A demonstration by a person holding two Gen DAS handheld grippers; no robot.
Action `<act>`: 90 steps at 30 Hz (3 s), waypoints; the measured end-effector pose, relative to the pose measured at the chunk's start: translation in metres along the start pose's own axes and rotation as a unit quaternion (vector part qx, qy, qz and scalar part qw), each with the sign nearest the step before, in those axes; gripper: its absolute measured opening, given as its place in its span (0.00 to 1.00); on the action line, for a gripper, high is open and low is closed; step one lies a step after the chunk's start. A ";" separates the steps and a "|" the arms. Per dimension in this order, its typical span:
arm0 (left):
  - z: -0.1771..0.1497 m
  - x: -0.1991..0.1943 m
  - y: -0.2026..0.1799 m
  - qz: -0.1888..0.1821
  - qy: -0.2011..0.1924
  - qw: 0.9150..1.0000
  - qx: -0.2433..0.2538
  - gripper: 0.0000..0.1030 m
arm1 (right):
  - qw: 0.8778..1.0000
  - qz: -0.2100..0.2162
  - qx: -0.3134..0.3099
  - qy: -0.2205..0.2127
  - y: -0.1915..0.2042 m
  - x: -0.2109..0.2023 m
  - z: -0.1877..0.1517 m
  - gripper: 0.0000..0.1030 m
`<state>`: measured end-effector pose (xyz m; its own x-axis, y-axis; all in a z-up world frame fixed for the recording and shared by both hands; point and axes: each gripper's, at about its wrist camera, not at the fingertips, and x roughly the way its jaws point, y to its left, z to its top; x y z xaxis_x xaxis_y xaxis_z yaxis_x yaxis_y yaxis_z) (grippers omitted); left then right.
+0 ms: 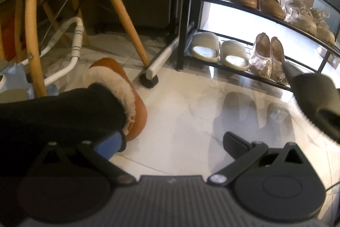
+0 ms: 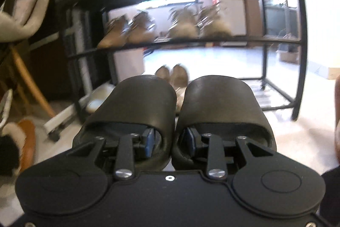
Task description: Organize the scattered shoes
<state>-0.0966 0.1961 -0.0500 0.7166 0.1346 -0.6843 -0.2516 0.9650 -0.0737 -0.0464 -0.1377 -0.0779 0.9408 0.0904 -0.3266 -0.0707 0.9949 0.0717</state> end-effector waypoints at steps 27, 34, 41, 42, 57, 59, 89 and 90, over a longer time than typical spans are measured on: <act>0.038 0.151 -0.185 -0.009 -0.080 0.996 0.039 0.99 | 0.998 -0.030 -0.057 0.012 -0.168 0.339 0.012 0.32; 0.030 0.157 -0.190 -0.001 -0.060 0.997 0.050 0.99 | 0.998 -0.027 -0.054 0.002 -0.166 0.341 -0.003 0.36; 0.034 0.150 -0.193 -0.013 -0.061 0.997 0.041 0.99 | 1.000 -0.010 -0.009 -0.001 -0.170 0.307 0.002 0.86; 0.035 0.149 -0.194 -0.014 -0.060 0.997 0.038 0.99 | 1.000 -0.008 -0.007 -0.001 -0.170 0.303 0.004 0.86; 0.065 0.074 -0.204 -0.001 -0.095 0.988 0.118 0.99 | 0.987 -0.085 0.109 0.081 -0.112 0.133 0.076 1.00; 0.073 0.057 -0.200 -0.002 -0.100 0.988 0.121 0.99 | 0.985 -0.114 0.088 0.099 -0.094 0.113 0.091 1.00; 0.155 -0.007 -0.179 -0.027 -0.066 0.996 0.056 0.99 | 0.995 -0.075 0.051 0.049 -0.005 -0.017 0.191 1.00; 0.155 -0.009 -0.184 -0.036 -0.068 0.996 0.055 0.99 | 0.995 -0.077 0.054 0.047 -0.005 -0.018 0.192 1.00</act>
<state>0.0440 0.0523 0.0820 0.8139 0.0864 -0.5746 -0.1294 0.9910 -0.0344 0.0006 -0.1529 0.1081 0.9022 -0.0531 -0.4280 0.1115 0.9874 0.1126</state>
